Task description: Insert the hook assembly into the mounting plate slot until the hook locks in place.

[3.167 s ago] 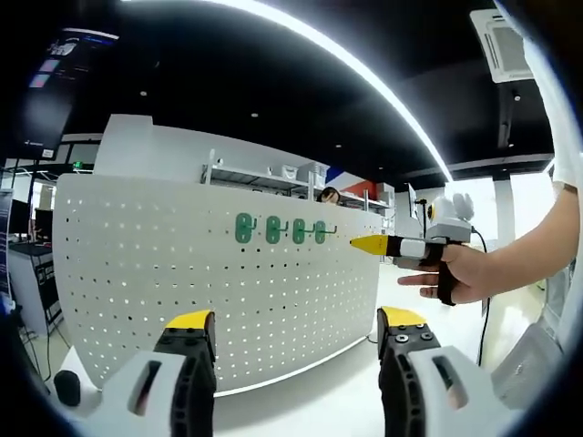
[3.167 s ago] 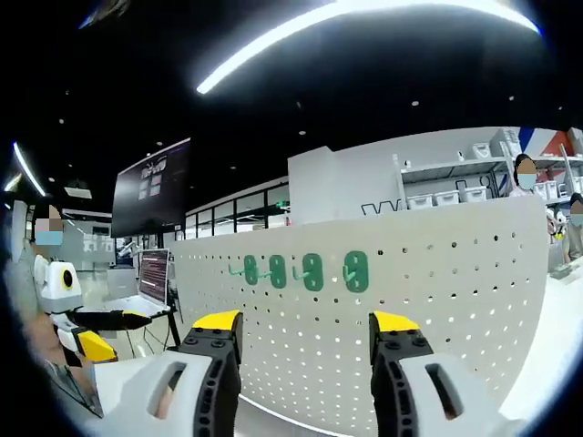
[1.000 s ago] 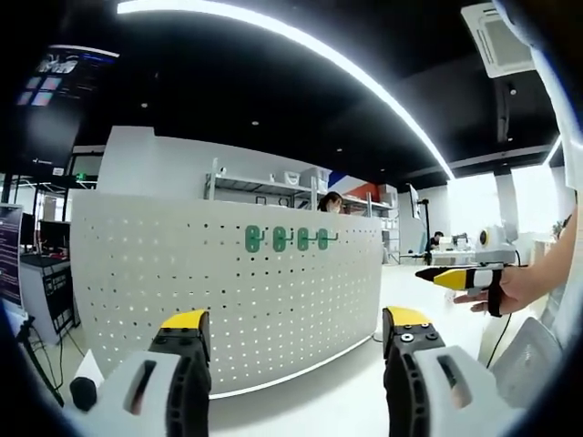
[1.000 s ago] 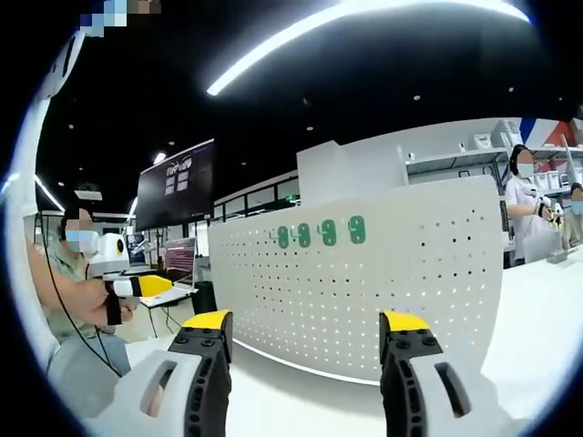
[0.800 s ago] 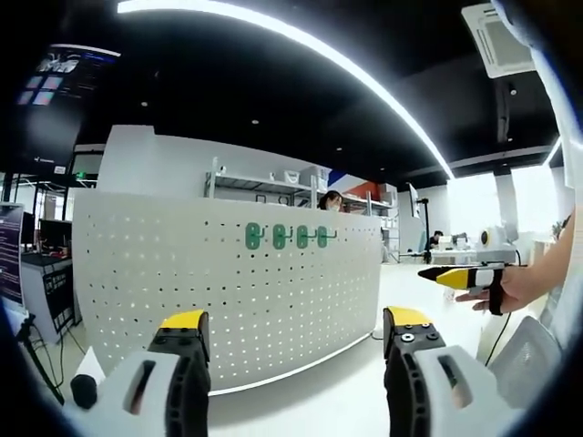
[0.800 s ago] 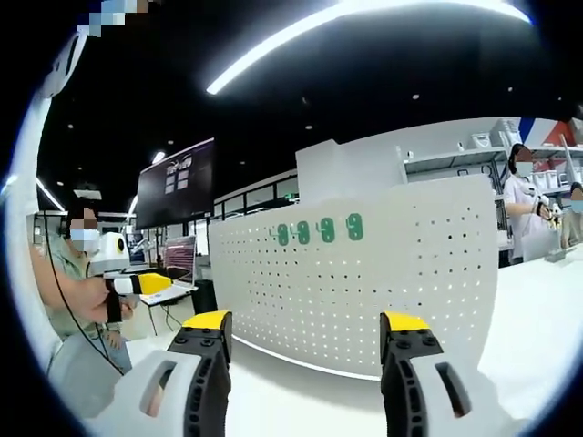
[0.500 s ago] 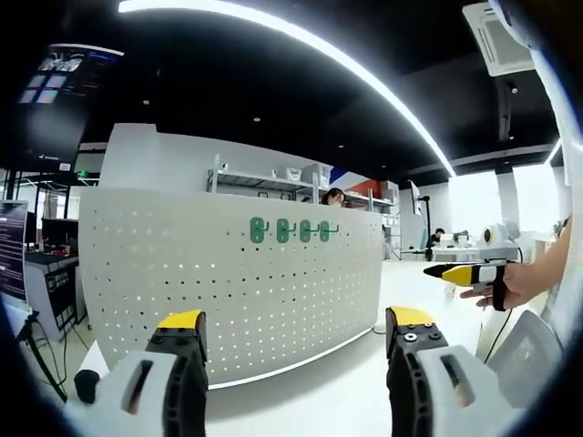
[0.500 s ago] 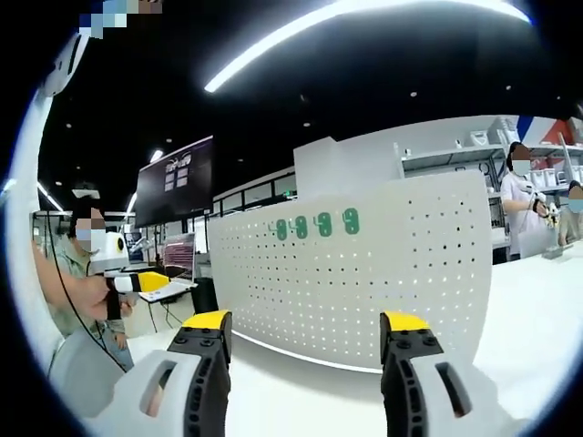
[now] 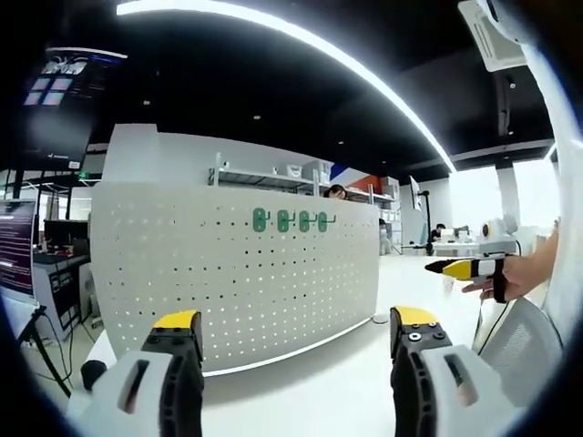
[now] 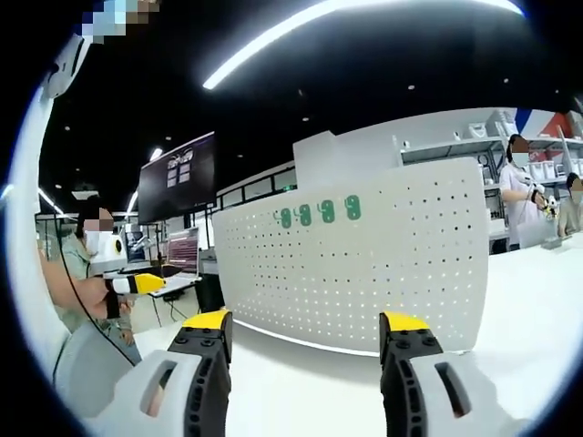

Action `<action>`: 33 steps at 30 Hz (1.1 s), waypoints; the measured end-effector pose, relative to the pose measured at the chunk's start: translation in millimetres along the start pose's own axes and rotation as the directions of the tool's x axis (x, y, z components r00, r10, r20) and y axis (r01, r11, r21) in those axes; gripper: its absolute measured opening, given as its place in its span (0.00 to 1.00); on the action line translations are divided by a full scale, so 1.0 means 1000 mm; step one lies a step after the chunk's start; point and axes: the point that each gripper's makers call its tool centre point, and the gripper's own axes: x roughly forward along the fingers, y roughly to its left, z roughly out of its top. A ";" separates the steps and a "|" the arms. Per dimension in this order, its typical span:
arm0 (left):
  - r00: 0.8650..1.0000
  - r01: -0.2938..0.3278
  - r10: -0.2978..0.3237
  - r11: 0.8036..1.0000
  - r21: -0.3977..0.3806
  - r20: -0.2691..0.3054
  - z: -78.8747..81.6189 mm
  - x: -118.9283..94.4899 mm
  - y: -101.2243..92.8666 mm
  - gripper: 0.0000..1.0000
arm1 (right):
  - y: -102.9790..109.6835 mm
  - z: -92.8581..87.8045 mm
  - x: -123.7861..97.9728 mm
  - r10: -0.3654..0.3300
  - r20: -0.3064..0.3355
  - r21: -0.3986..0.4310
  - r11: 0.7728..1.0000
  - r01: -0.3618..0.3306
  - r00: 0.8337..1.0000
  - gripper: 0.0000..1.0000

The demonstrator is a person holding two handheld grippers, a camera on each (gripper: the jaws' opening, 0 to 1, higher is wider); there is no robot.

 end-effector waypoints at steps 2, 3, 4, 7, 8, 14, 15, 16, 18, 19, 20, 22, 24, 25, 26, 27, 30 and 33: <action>1.000 -0.005 0.005 1.000 0.002 -0.011 -0.004 -0.003 0.001 0.88 | 0.000 -0.001 -0.003 -0.002 -0.005 0.003 1.000 0.002 1.000 0.63; 1.000 -0.008 0.008 1.000 -0.002 -0.017 -0.007 -0.006 0.002 0.88 | 0.000 -0.002 -0.004 -0.004 -0.006 0.005 1.000 0.004 1.000 0.63; 1.000 -0.009 0.009 1.000 -0.002 -0.018 -0.007 -0.008 0.002 0.88 | -0.001 -0.003 -0.006 -0.006 -0.007 0.004 1.000 0.006 1.000 0.63; 0.999 -0.020 0.020 1.000 0.008 -0.034 -0.010 -0.012 0.003 0.88 | -0.002 -0.006 -0.010 -0.014 -0.012 0.014 1.000 0.014 1.000 0.63; 1.000 -0.021 0.021 1.000 0.006 -0.022 -0.007 -0.013 0.003 0.88 | -0.004 -0.008 -0.011 -0.017 -0.012 0.021 1.000 0.017 1.000 0.63; 0.999 -0.034 0.034 0.999 -0.001 -0.017 -0.006 -0.015 0.006 0.88 | -0.004 -0.010 -0.011 -0.025 -0.012 0.044 0.999 0.025 1.000 0.63; 0.999 -0.037 0.037 0.999 -0.002 -0.016 -0.005 -0.015 0.007 0.88 | -0.003 -0.010 -0.011 -0.023 -0.012 0.044 0.999 0.024 1.000 0.63; 0.999 -0.039 0.039 0.999 -0.005 -0.016 -0.005 -0.015 0.007 0.88 | -0.003 -0.010 -0.011 -0.023 -0.011 0.043 0.999 0.023 1.000 0.63; 0.999 -0.040 0.040 0.999 -0.003 -0.018 -0.006 -0.016 0.007 0.88 | -0.003 -0.010 -0.010 -0.023 -0.012 0.042 0.999 0.024 1.000 0.63; 0.999 -0.040 0.039 0.999 -0.001 -0.017 -0.006 -0.016 0.007 0.88 | -0.003 -0.010 -0.010 -0.023 -0.012 0.042 0.999 0.023 1.000 0.63; 0.999 -0.040 0.040 0.999 0.000 -0.019 -0.007 -0.016 0.007 0.88 | -0.003 -0.010 -0.010 -0.022 -0.012 0.043 0.999 0.023 1.000 0.63; 0.999 -0.041 0.041 0.999 0.002 -0.018 -0.007 -0.016 0.007 0.88 | -0.003 -0.010 -0.011 -0.022 -0.012 0.040 0.999 0.023 1.000 0.63; 0.999 -0.045 0.045 0.999 0.000 -0.018 -0.007 -0.017 0.007 0.88 | -0.002 -0.009 -0.011 -0.022 -0.011 0.043 0.999 0.023 1.000 0.63; 0.999 -0.046 0.046 0.999 -0.001 -0.017 -0.007 -0.017 0.008 0.88 | -0.002 -0.010 -0.010 -0.022 -0.014 0.042 0.999 0.023 1.000 0.63; 0.999 -0.047 0.047 0.999 0.000 -0.017 -0.007 -0.017 0.008 0.88 | -0.002 -0.011 -0.010 -0.024 -0.017 0.040 0.999 0.024 1.000 0.63; 0.999 -0.048 0.048 0.999 0.001 -0.015 -0.006 -0.017 0.008 0.88 | -0.002 -0.010 -0.010 -0.023 -0.016 0.037 0.999 0.023 1.000 0.63; 0.999 -0.049 0.049 0.999 -0.001 -0.014 -0.007 -0.018 0.008 0.88 | -0.001 -0.009 -0.010 -0.022 -0.014 0.035 0.999 0.022 1.000 0.63; 0.999 -0.048 0.048 0.999 0.012 -0.022 -0.010 -0.017 0.008 0.88 | 0.000 -0.010 -0.010 -0.018 -0.021 0.039 0.999 0.018 1.000 0.62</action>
